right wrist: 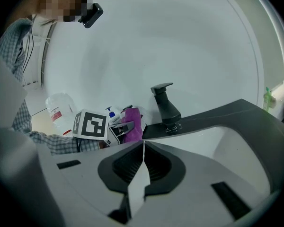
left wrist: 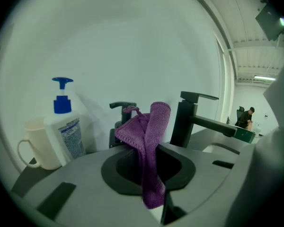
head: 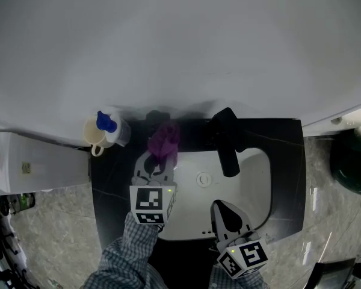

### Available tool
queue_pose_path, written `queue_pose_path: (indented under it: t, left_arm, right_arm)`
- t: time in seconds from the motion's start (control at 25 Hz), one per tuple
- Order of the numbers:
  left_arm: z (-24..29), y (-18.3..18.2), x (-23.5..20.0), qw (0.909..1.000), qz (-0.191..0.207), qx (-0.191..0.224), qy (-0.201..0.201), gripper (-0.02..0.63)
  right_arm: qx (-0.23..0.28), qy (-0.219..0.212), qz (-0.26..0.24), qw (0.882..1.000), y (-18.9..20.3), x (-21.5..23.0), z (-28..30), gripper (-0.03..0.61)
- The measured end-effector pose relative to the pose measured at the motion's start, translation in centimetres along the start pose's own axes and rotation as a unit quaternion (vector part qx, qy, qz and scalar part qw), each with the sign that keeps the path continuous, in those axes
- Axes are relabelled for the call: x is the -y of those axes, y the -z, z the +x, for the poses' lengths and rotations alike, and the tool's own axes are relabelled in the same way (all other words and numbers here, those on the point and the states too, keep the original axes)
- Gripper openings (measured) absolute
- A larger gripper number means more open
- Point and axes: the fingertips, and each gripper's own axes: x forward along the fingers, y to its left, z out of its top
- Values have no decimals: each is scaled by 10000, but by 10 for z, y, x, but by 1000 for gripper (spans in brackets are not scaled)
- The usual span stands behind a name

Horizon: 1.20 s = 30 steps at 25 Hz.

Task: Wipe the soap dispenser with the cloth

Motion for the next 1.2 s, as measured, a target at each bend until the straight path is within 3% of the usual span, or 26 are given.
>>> queue_pose_path:
  t: [0.52,0.88,1.2]
  left_arm:
    - [-94,-16,-20,9996,32,212,-191,60]
    - [-165,-55,-16,9968,434,662,-79,60]
    - [-203,-73,-7,9919,512,1154,158,60]
  right_arm:
    - [315,-238,-367,9985,-20,-43,-4,20]
    - [658,-385,-657,9949,-43,-79,-10,20]
    - [889,-212,-796,9926,-54,-99,-20,20]
